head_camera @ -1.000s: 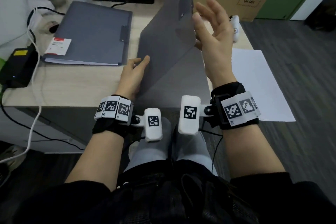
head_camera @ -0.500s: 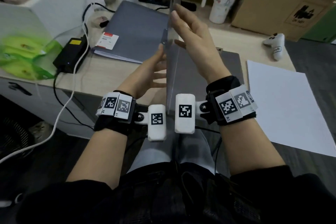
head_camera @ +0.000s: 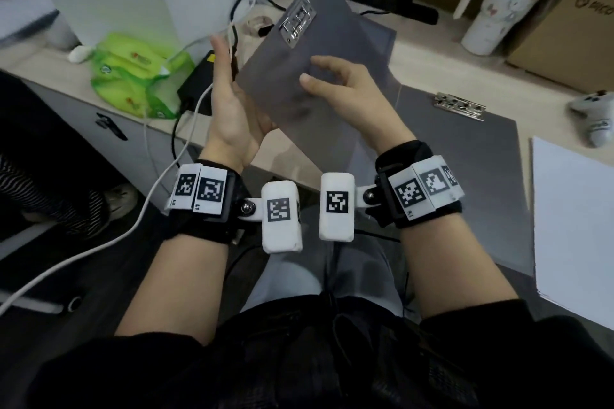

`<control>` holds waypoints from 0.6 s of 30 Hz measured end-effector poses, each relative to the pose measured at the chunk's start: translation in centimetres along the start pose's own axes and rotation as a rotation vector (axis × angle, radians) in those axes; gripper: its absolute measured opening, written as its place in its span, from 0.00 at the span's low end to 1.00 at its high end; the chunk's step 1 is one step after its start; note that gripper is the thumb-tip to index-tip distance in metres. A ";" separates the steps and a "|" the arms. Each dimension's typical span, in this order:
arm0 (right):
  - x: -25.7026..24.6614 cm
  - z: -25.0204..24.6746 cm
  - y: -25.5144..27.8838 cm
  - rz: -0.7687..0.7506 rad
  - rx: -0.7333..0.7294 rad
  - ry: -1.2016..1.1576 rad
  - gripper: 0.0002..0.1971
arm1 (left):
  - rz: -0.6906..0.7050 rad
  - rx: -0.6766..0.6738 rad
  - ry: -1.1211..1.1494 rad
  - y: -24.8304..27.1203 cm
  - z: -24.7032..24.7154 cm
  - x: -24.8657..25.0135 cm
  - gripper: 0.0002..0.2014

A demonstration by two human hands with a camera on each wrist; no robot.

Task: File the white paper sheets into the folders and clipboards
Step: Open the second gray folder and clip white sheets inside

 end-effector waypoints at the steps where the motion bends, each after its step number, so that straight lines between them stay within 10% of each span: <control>1: 0.1 0.4 -0.2 0.012 -0.009 0.021 0.26 | -0.002 0.037 -0.022 0.0 -0.8 0.0 0.39; 11: 2.0 2.7 -2.1 0.152 -0.043 0.083 0.32 | 0.125 0.592 -0.328 -0.2 -7.9 0.0 0.12; 18: 4.2 1.0 -3.8 0.264 0.129 0.218 0.41 | 0.090 0.626 -0.714 -1.0 -9.9 -1.0 0.10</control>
Point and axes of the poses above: each hand's wrist, its own y-axis away from the middle knuckle, its own z-axis out of the palm, x = y × z, the point moved 4 cm from there along -y, towards the middle knuckle, and after that the axes turned 10 degrees about z, right-handed, at the moved point
